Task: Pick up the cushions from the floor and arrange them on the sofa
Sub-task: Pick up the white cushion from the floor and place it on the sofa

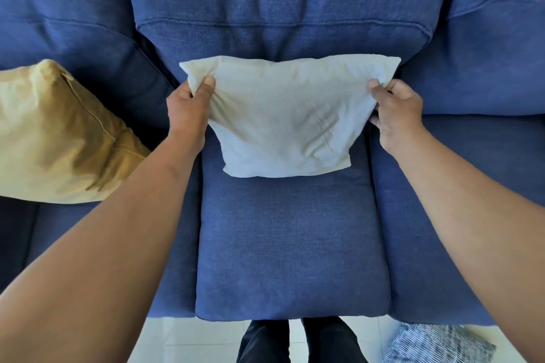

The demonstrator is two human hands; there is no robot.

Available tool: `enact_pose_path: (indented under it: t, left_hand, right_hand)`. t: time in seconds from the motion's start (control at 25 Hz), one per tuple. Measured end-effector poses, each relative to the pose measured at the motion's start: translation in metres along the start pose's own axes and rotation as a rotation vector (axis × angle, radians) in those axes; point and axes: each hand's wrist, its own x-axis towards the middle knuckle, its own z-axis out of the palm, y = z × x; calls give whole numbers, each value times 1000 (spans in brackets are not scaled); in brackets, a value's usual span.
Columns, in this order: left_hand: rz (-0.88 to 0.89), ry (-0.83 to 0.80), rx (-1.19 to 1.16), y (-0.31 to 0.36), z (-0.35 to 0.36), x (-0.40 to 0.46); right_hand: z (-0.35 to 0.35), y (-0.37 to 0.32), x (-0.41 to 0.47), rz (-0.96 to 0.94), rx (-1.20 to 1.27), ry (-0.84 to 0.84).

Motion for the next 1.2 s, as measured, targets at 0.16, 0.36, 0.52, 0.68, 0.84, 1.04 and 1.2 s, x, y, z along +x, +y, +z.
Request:
enact_pose_path:
  t: [0.16,0.36,0.52,0.68,0.84,1.04,1.2]
  left_hand:
    - [-54,18,42,-5,2,0]
    - [-117,88,110,4,-2,-3]
    - [-86,150,310,-3,-7,-43]
    - [-117,109,489,-12,-2,-108]
    - [-8,-110,650,-30,20,-168]
    - [196,-392,921,-36,52,-228]
    - [436,-532,1098,-40,72,-273]
  right_hand:
    - [7,5,3,-5,-77,90]
    - [10,-8,-6,-5,-135,132]
    - [-1,-8,-33,-50,-283,103]
    - [-18,-6,-83,-109,-450,-6]
    - [-47,7,-124,-164,-626,-112]
    - [-94,33,-176,-191,-932,-136]
    - [-136,52,-225,-211,-1050,-42]
